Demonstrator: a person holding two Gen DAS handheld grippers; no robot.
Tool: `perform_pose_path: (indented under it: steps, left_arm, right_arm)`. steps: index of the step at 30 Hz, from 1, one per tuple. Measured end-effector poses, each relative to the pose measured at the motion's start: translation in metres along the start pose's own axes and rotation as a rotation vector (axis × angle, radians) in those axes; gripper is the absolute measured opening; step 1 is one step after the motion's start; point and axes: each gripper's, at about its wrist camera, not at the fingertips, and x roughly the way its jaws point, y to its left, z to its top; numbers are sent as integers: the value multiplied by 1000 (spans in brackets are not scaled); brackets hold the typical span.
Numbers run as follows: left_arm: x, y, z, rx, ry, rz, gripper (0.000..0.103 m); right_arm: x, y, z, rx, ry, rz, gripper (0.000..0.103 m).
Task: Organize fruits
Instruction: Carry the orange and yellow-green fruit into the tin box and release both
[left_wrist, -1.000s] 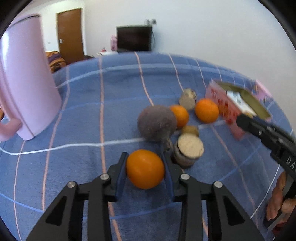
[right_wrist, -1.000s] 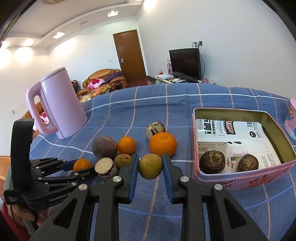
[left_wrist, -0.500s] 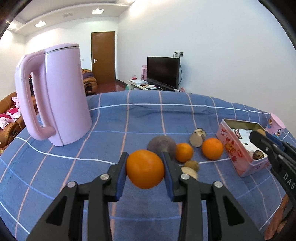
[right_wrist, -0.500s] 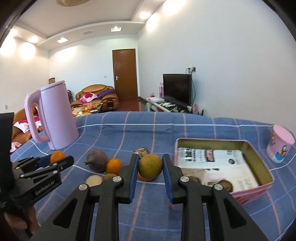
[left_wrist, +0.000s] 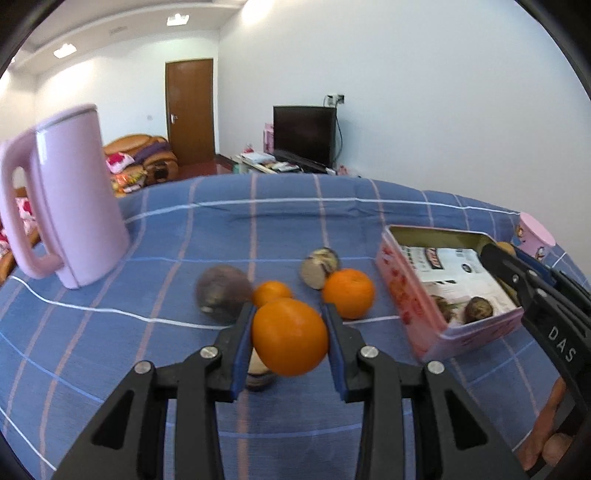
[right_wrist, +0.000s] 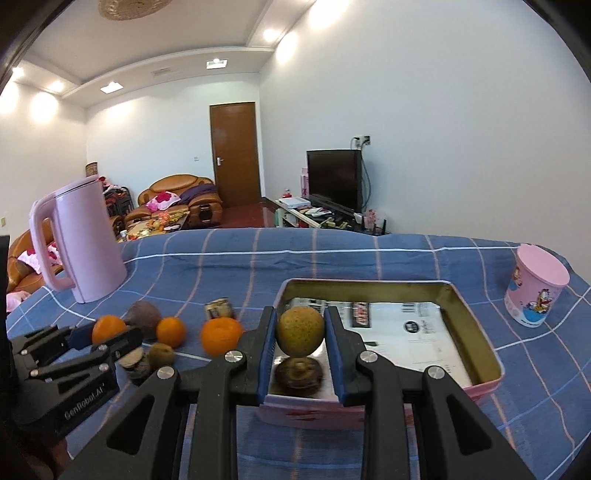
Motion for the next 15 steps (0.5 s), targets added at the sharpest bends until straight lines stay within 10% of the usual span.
perform_pose_path:
  steps: [15]
  left_arm:
    - [14, -54, 9, 24, 5, -50, 38]
  right_arm:
    - [-2, -71, 5, 35, -13, -97, 28]
